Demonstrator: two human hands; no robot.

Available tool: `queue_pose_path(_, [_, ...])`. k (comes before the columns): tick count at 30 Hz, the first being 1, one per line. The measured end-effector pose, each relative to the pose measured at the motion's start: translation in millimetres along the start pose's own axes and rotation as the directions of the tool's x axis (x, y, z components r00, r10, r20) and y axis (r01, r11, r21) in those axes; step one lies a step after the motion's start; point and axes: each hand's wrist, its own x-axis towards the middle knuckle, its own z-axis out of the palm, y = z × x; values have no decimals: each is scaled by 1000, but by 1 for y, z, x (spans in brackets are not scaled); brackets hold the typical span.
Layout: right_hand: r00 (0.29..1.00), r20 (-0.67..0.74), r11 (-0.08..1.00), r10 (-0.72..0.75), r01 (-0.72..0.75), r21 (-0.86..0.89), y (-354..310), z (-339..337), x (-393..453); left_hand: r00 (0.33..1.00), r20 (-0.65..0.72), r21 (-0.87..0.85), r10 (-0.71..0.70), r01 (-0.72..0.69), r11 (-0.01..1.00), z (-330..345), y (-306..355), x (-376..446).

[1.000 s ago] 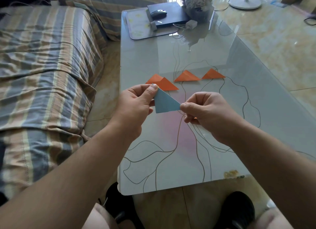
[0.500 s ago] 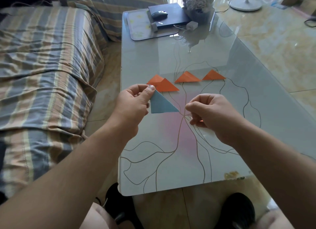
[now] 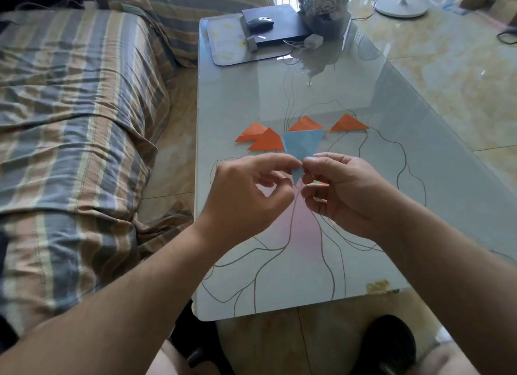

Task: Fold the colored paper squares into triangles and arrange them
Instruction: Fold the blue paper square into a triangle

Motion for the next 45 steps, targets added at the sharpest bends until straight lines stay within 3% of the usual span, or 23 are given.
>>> queue_pose_path(2, [999, -24, 1000, -28, 28, 3, 0, 1, 0, 979, 87, -193, -185, 199, 961, -1, 2, 1])
queue_pose_path(6, [997, -54, 998, -60, 59, -21, 1, 0, 1, 837, 236, -440, -495, 546, 713, 4, 3, 7])
queue_pose_path(10, [996, -68, 997, -54, 50, -58, 3, 1, -1, 760, 354, -407, -545, 650, 642, 7, -1, 9])
queue_pose_path(21, [991, -75, 951, -112, 85, -297, 8, 5, -2, 790, 344, -318, -508, 607, 728, 8, 1, 7])
queue_pose_path(45, [983, -180, 990, -34, 9, -140, -8, -3, 3, 771, 395, -263, -500, 617, 742, 1, 8, 13])
